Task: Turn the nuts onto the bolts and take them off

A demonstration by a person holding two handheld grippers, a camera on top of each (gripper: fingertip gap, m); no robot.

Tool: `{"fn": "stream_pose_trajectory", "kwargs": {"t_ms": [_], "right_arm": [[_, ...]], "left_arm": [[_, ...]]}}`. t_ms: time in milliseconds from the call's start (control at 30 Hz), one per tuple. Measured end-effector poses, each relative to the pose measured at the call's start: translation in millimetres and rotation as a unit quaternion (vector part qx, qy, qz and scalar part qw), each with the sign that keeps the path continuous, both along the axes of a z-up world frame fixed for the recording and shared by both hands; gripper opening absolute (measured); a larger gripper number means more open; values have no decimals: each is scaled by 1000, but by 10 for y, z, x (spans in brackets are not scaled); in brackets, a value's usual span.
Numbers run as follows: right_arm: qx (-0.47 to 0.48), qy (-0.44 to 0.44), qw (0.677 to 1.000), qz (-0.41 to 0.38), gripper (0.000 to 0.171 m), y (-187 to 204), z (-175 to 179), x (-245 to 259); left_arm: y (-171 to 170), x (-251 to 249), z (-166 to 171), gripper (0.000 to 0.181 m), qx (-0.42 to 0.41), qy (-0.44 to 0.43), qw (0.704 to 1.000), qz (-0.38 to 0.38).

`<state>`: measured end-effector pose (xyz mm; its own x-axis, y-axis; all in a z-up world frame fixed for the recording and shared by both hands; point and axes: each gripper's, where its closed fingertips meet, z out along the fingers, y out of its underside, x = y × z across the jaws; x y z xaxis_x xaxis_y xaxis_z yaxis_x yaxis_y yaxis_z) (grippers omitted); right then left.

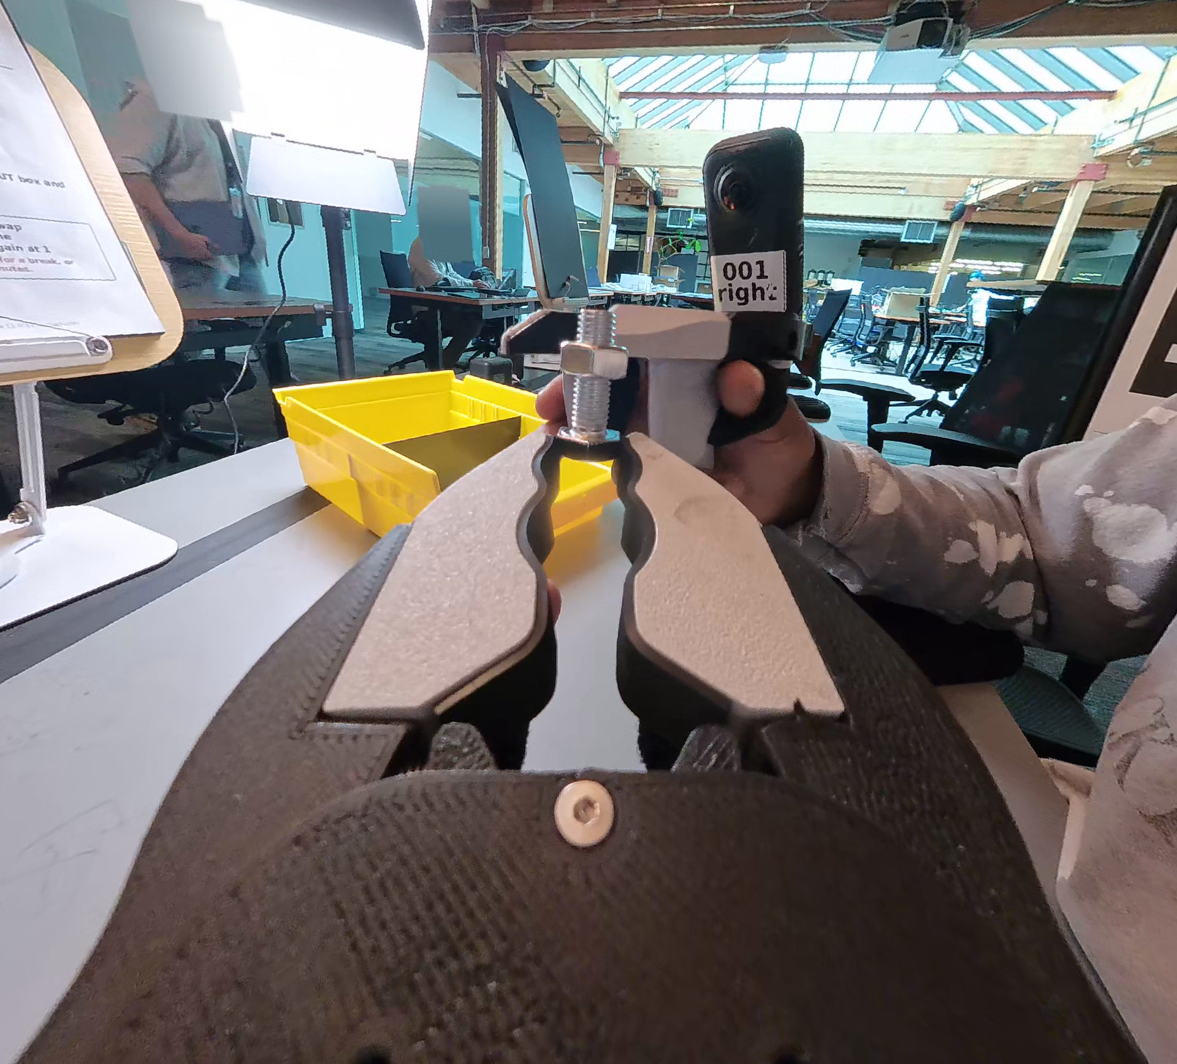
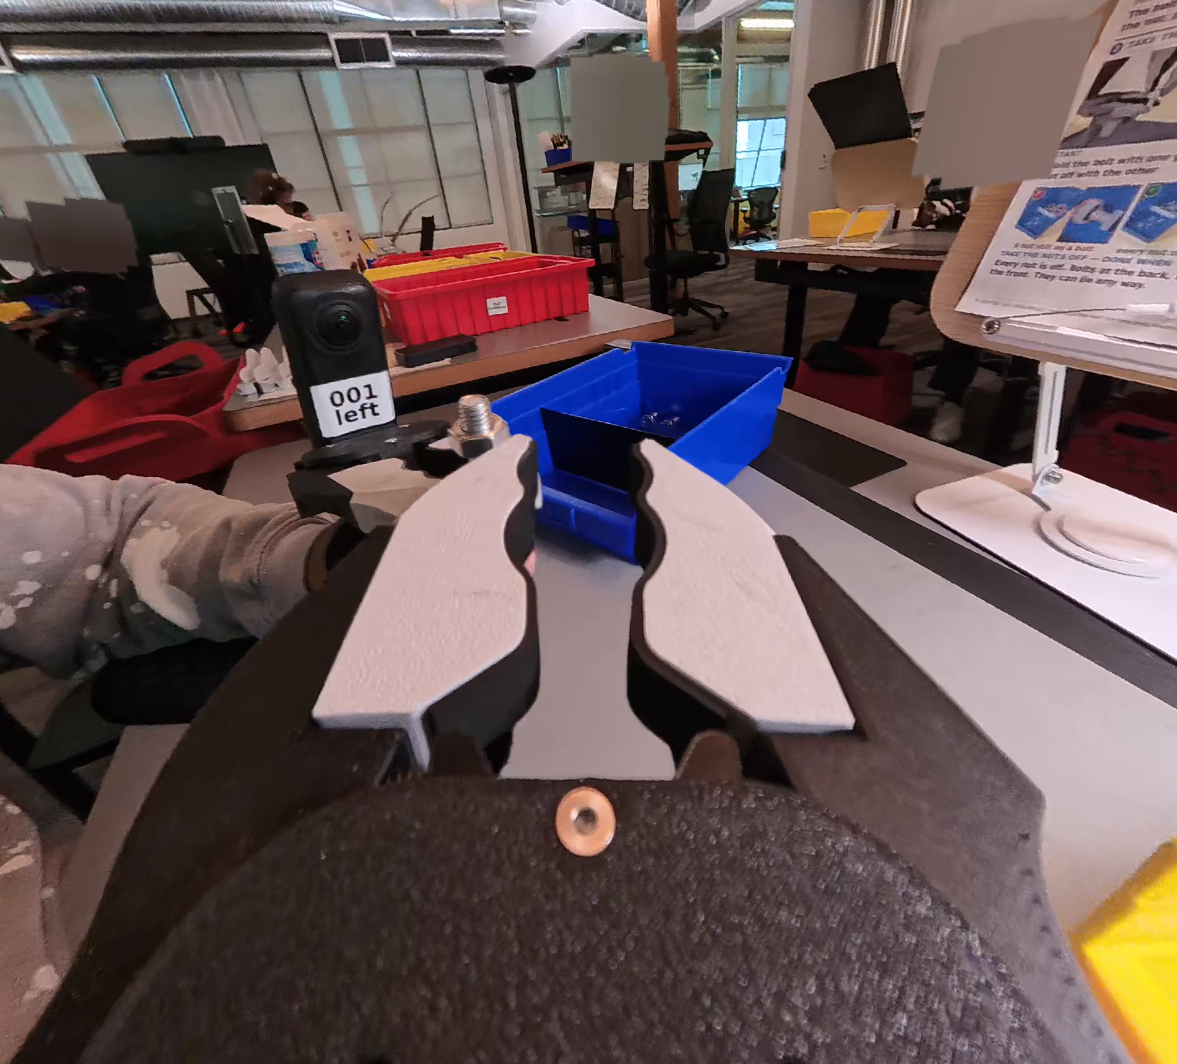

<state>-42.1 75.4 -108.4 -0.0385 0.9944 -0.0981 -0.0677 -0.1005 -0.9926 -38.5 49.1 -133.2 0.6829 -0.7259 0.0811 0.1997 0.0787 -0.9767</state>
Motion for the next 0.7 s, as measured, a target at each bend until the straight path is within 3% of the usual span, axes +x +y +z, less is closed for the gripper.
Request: {"fn": "stream_pose_trajectory", "kwargs": {"t_ms": [200,267,300,367,567,700], "right_arm": [[6,0,999,47,50,-200,3,-50],[14,-1,999,32,40,-163,-8,-54],[12,0,1000,14,22,-101,-4,-40],[11,2,1000,-18,10,22,4,-9],[7,14,999,37,48,-150,43,-18],[14,2,999,40,48,-186,12,-44]], "left_arm": [[1,8,-6,18,-1,2,1000,0],[8,-3,-4,18,-2,0,1000,4],[-1,-9,5,18,-1,-3,1000,-2],[-1,-14,14,18,2,-1,1000,2],[4,0,-5,18,-2,0,1000,1],[-5,17,-8,18,0,2,1000,-1]]}}
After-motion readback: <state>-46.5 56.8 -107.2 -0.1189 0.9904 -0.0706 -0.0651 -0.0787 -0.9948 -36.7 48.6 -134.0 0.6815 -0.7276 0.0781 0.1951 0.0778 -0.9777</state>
